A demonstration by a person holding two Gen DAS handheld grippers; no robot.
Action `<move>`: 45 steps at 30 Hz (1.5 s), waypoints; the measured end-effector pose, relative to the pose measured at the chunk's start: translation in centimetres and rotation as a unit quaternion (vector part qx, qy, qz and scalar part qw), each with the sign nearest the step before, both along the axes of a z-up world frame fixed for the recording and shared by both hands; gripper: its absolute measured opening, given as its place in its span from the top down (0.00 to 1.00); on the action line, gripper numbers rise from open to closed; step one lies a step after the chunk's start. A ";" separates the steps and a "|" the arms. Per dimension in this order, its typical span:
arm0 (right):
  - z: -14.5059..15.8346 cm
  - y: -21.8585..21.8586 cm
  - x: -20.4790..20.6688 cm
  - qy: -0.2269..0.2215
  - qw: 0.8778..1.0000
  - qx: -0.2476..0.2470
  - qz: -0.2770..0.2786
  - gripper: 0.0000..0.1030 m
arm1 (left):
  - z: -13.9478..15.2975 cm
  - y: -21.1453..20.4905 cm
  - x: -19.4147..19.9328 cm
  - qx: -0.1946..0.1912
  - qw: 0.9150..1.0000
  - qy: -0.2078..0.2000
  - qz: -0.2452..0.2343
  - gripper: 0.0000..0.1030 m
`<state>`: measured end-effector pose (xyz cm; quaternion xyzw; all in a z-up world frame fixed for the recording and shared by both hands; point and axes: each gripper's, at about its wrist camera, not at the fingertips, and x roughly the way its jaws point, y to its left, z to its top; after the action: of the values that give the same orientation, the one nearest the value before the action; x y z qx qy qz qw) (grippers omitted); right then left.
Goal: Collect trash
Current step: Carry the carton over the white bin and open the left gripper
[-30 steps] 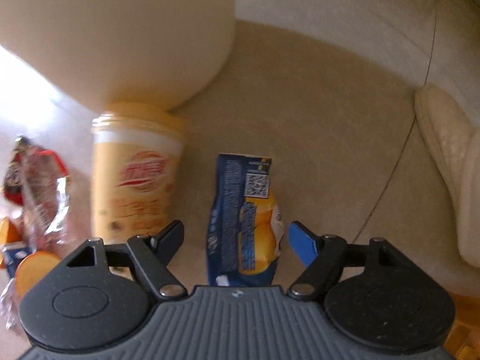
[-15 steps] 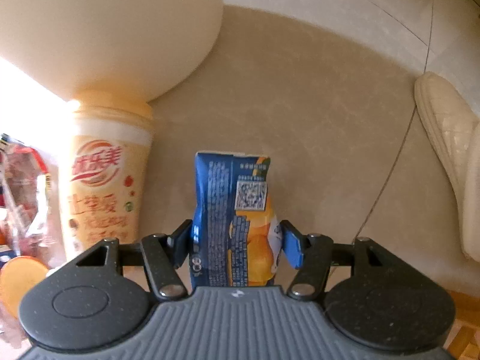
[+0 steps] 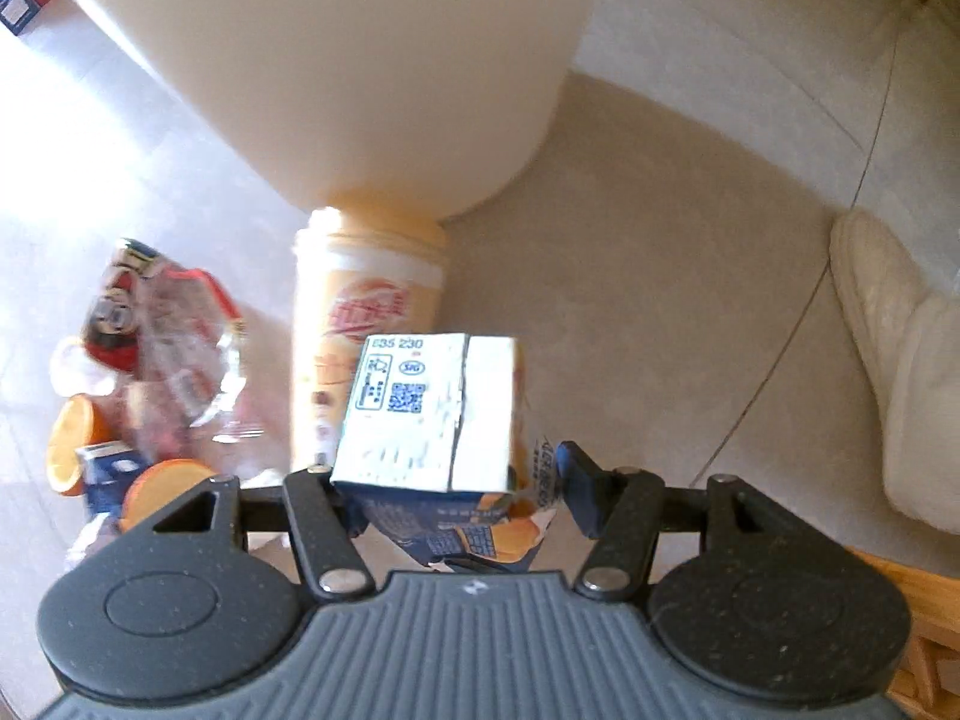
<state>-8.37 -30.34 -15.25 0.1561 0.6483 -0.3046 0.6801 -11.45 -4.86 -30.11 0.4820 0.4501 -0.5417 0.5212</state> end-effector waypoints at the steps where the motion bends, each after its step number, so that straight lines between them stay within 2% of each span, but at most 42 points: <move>1: 0.0 0.0 0.0 0.001 1.000 0.000 0.000 0.85 | 0.4 -0.2 0.4 0.003 1.000 0.001 0.002 0.42; 9: -0.1 -0.3 0.5 0.011 1.000 0.009 -0.007 0.85 | 6.5 -2.0 5.4 0.025 0.999 -0.012 0.026 0.42; 16: -0.2 -1.6 0.9 0.011 1.000 0.017 -0.019 0.85 | 13.2 -4.7 9.9 0.015 0.997 -0.025 0.066 0.42; 22: -0.3 -2.0 0.6 0.009 0.999 0.022 -0.026 0.85 | 18.4 -9.2 12.8 -0.018 0.994 -0.027 0.100 0.42; 27: -0.5 -2.5 -0.1 0.005 0.999 0.028 -0.027 0.86 | 21.8 -13.6 13.3 -0.059 0.993 -0.007 0.106 0.42; 31: -0.4 -2.6 -0.6 -0.002 0.999 0.034 -0.030 0.86 | 22.1 -17.0 12.6 -0.075 0.991 0.022 0.107 0.42; 35: -0.3 -2.8 -0.9 -0.005 0.999 0.035 -0.031 0.86 | 20.2 -19.4 11.7 -0.068 0.990 0.049 0.114 0.42; 39: -0.1 -2.9 -1.1 -0.007 0.999 0.038 -0.029 0.86 | 19.2 -20.2 10.1 -0.055 0.990 0.059 0.113 0.41; 41: 0.0 -3.0 -1.3 -0.008 0.999 0.038 -0.028 0.86 | 18.9 -20.2 10.0 -0.052 0.991 0.051 0.115 0.28; 43: 0.0 -2.9 -1.3 -0.008 0.999 0.039 -0.028 0.86 | 18.6 -19.7 9.6 -0.060 0.991 0.039 0.112 0.23; 45: 0.1 -2.9 -1.3 -0.008 0.999 0.039 -0.029 0.86 | 18.7 -19.7 9.6 -0.067 0.991 0.037 0.107 0.23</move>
<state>-9.70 -33.29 -15.17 0.2037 0.6492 -0.2970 0.6699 -1.82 -24.53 -11.38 0.3747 0.4803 -0.5292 0.5906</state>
